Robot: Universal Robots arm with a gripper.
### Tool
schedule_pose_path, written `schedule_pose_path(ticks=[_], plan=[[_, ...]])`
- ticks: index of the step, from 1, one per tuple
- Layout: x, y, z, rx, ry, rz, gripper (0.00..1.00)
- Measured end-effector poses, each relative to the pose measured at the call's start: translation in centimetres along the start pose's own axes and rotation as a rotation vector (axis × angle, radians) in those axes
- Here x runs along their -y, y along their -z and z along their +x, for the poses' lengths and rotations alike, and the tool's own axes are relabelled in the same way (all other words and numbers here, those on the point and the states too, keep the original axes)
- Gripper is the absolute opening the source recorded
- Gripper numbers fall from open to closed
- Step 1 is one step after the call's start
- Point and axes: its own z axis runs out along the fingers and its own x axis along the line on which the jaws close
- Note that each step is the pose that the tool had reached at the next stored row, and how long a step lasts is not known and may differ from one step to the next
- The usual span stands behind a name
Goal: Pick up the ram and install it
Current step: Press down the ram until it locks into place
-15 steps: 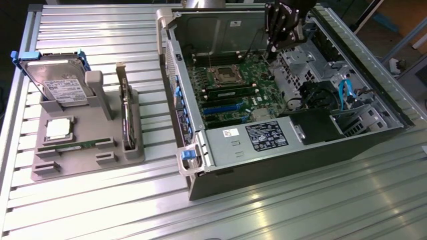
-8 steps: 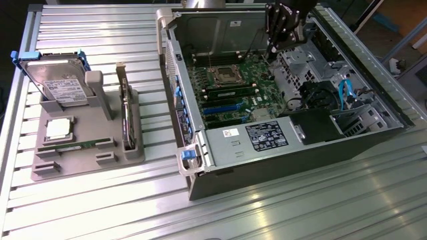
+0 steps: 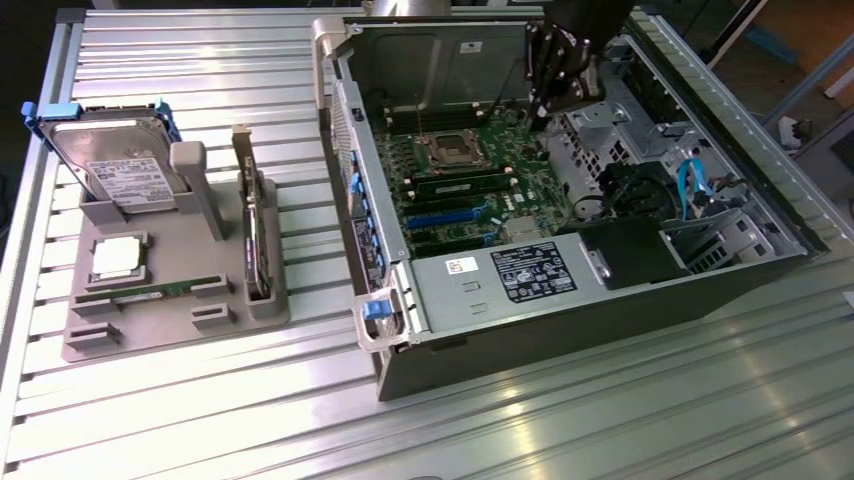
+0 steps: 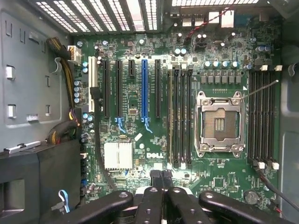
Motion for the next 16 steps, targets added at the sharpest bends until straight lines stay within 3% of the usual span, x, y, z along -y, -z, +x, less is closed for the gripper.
schedule_pose_path(ticks=[11,16], plan=[[0.19,-2.07,-0.1,0.0001,0.000,0.0000,0.11],[0.21,-3.92,-0.3,0.0004,0.000,0.0000,0.11]])
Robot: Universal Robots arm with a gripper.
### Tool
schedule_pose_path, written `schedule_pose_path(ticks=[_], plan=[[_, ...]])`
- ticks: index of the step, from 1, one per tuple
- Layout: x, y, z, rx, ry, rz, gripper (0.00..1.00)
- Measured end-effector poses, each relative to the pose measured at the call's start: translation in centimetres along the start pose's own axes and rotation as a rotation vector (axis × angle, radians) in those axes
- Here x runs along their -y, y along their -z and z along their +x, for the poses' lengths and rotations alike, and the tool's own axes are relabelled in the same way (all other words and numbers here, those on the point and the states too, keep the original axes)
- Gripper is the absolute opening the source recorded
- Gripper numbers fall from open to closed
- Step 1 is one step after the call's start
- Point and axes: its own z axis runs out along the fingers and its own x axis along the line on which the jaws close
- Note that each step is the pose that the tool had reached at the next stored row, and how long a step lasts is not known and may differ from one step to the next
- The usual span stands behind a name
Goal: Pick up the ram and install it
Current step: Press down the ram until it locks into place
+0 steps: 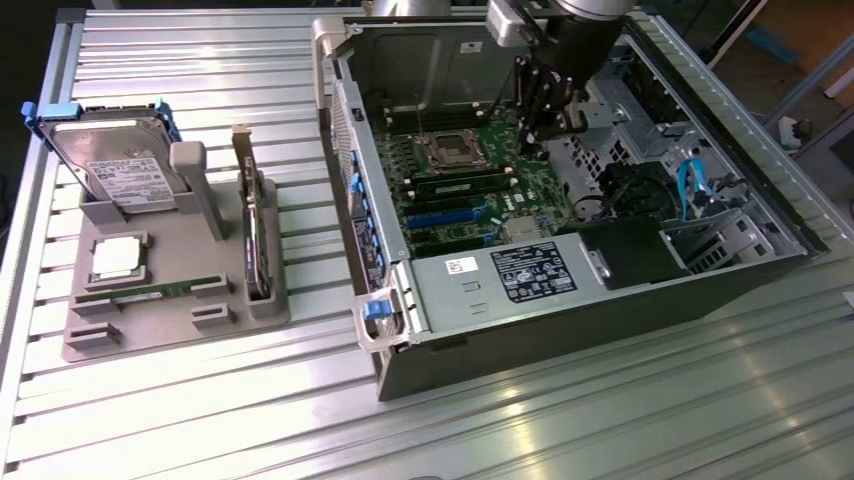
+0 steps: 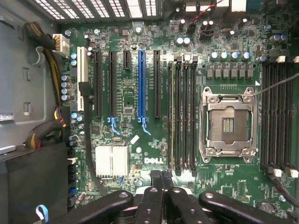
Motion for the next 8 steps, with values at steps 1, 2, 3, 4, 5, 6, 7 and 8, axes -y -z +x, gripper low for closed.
schedule_pose_path(ticks=[1,2,3,4,5,6,7,8], plan=[[0.00,-0.36,0.0,0.0001,0.000,0.0000,0.11],[0.01,-0.80,0.0,0.0004,0.000,0.0000,0.11],[0.02,-1.14,-0.1,0.0009,0.000,0.0000,0.11],[0.02,-1.51,-0.1,0.0013,0.000,-0.0001,0.11],[0.04,-1.94,-0.1,0.0017,0.000,0.0000,0.11],[0.04,-2.21,-0.1,0.0019,0.000,0.0000,0.11],[0.05,-2.40,-0.2,0.0018,0.000,0.0000,0.11],[0.05,-2.70,-0.2,0.0019,0.000,0.0000,0.11]])
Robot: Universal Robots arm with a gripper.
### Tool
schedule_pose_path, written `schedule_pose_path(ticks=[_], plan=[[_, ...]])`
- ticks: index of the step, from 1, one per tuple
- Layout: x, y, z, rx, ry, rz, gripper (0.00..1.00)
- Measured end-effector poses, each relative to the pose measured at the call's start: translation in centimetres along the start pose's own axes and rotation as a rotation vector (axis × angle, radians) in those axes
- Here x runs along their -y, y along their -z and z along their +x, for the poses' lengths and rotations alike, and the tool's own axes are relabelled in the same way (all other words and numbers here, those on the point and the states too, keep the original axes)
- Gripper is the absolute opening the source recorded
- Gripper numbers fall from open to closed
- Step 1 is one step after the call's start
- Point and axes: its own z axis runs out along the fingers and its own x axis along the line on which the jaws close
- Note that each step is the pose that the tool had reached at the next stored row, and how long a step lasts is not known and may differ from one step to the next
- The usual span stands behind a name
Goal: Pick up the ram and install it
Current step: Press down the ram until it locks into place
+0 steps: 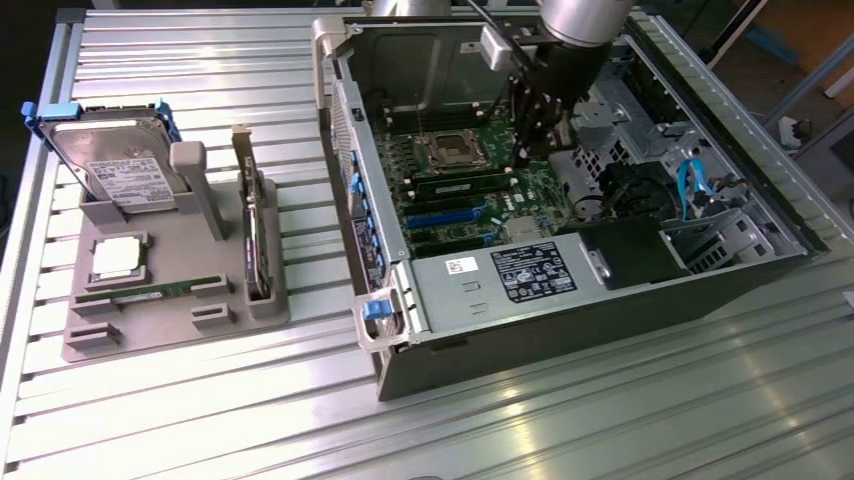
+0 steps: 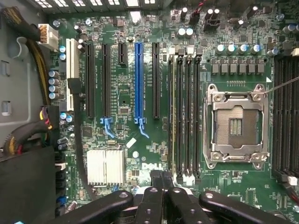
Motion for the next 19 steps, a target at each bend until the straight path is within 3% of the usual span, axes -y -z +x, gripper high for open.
schedule_pose_path(ticks=[3,5,10,13,19], plan=[[0.10,-0.76,-0.1,0.0002,0.000,0.0001,0.11],[0.68,-1.20,-0.1,0.0002,0.000,-0.0003,0.11],[0.71,-1.37,-0.1,0.0006,0.000,-0.0002,0.11],[0.70,-2.27,-0.3,0.0002,0.000,-0.0003,0.11],[0.69,-2.39,-0.5,0.0002,0.000,-0.0003,0.11]])
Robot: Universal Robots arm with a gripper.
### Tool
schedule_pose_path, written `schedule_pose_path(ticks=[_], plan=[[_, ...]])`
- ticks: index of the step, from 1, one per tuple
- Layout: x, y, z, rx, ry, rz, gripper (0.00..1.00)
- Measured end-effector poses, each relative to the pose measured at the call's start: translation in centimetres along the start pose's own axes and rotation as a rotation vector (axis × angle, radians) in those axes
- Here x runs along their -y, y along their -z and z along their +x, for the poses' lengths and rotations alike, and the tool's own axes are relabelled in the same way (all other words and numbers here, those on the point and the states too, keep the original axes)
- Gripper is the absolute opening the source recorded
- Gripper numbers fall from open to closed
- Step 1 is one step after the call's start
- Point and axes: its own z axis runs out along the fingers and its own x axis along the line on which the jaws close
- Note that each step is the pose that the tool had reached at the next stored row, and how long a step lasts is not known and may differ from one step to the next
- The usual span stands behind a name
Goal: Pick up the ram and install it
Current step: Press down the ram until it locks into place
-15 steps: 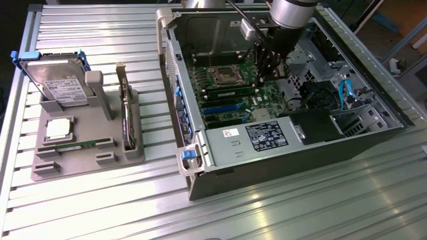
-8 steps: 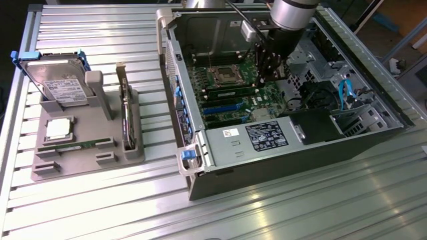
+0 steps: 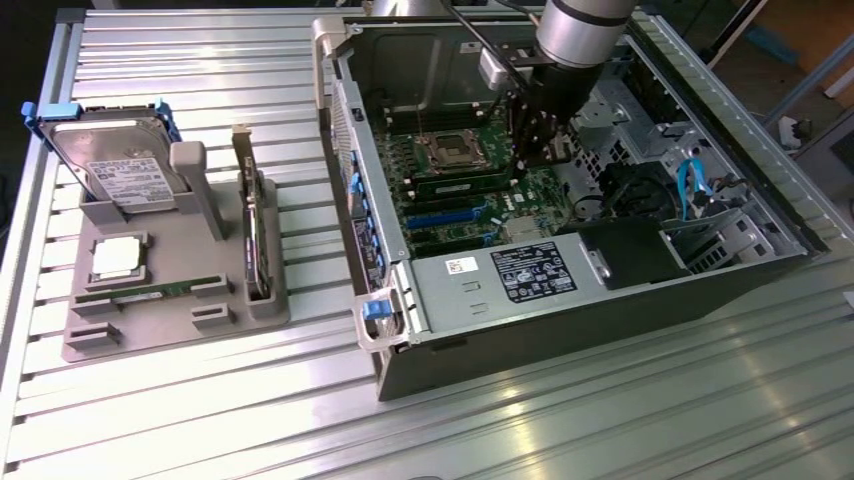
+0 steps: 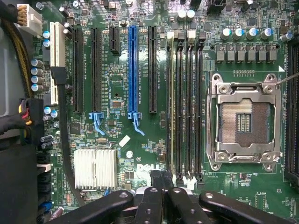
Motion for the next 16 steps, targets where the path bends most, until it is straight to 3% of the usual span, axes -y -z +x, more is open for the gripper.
schedule_pose_path(ticks=[6,9,16], plan=[[0.00,-0.04,-0.5,-0.0001,0.000,0.0000,0.11],[0.00,-0.79,-0.5,-0.0006,0.000,-0.0001,0.11],[0.00,-1.01,-0.5,0.0009,0.000,-0.0001,0.11]])
